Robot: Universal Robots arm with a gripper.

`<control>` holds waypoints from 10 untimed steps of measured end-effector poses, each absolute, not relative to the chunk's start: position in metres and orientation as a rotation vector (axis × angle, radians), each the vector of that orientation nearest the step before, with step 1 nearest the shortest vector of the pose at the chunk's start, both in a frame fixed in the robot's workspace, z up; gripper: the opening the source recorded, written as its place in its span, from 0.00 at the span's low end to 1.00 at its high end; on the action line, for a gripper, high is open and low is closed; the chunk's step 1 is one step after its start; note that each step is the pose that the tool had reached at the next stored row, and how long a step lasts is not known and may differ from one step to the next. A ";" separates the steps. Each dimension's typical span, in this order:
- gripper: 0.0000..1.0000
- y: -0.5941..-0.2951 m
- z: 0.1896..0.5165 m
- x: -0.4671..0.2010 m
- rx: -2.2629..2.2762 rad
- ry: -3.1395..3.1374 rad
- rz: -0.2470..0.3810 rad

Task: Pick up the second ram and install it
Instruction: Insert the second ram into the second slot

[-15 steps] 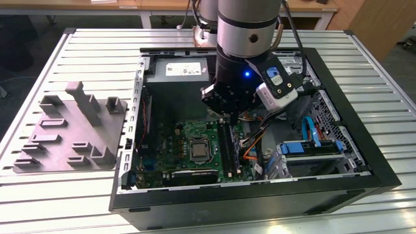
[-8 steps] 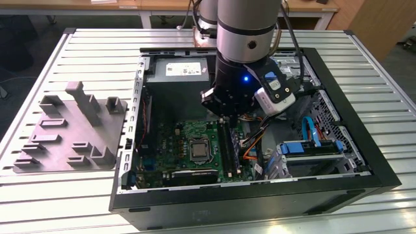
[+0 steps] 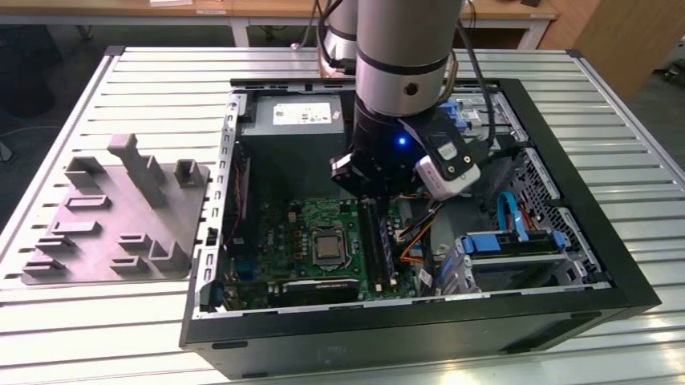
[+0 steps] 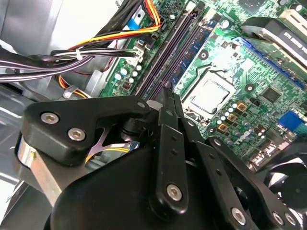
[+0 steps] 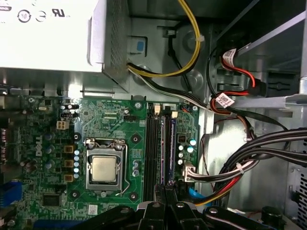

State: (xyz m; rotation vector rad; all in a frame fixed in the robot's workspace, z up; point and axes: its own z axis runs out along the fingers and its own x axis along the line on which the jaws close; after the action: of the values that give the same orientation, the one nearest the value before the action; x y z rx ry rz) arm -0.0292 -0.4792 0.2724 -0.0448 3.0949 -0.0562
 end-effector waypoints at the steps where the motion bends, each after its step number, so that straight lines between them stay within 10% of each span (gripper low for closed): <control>1: 0.11 -0.479 0.271 -0.029 -0.045 3.095 -0.056; 10: 0.11 -0.479 0.258 -0.030 -0.044 3.095 -0.056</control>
State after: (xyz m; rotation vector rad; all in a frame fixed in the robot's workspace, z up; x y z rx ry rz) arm -0.0301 -0.4792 0.2580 -0.0445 3.0948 -0.0563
